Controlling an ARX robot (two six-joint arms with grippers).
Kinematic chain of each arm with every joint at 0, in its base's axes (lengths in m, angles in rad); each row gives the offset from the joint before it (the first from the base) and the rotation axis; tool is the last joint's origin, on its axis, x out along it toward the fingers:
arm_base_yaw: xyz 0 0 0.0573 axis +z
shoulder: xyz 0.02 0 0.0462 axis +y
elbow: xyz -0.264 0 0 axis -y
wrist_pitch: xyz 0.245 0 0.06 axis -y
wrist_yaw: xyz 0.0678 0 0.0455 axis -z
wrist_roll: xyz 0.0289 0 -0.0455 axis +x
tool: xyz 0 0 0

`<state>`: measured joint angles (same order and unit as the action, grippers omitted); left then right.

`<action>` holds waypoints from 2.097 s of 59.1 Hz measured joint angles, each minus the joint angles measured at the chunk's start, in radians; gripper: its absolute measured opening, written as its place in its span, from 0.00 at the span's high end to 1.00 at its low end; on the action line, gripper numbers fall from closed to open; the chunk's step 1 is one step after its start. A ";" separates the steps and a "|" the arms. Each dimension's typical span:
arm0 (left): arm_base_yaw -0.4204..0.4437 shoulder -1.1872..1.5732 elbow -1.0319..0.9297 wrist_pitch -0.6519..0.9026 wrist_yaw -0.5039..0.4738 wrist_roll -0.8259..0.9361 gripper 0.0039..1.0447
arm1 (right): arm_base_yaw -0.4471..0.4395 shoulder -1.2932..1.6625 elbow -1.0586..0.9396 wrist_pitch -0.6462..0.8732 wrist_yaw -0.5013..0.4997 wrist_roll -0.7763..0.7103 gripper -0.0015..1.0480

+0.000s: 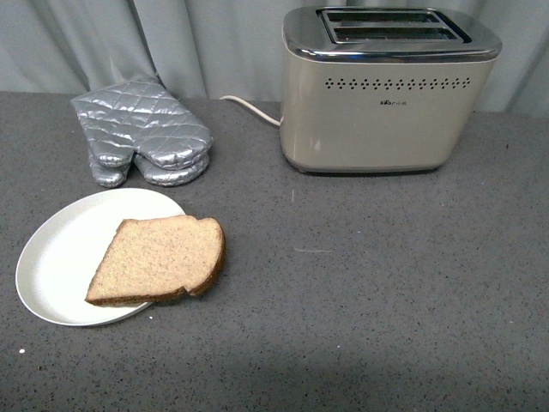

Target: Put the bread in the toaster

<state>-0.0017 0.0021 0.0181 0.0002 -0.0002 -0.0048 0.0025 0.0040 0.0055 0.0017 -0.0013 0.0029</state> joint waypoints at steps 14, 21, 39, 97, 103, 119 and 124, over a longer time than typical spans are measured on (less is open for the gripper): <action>0.000 0.000 0.000 0.000 0.000 0.000 0.06 | 0.000 0.000 0.000 0.000 0.000 0.000 0.09; 0.000 0.000 0.000 0.000 0.000 0.000 0.06 | 0.000 0.000 0.000 0.000 0.000 0.000 0.09; 0.000 0.000 0.000 0.000 0.000 0.000 0.06 | 0.000 0.000 0.000 0.000 0.000 0.000 0.09; 0.135 1.587 0.417 0.407 0.073 -0.257 0.06 | 0.000 0.000 0.000 0.000 0.000 0.000 0.09; 0.138 1.677 0.461 0.402 0.089 -0.221 0.06 | 0.000 0.000 0.000 0.000 0.001 0.000 0.09; 0.184 1.853 0.562 0.386 0.082 -0.120 0.06 | 0.000 0.000 0.000 0.000 0.000 0.000 0.09; 0.194 1.891 0.579 0.383 0.092 -0.089 0.06 | 0.000 0.000 0.000 0.000 0.000 0.000 0.09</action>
<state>0.1921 1.8927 0.5972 0.3836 0.0914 -0.0940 0.0025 0.0040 0.0055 0.0017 -0.0010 0.0029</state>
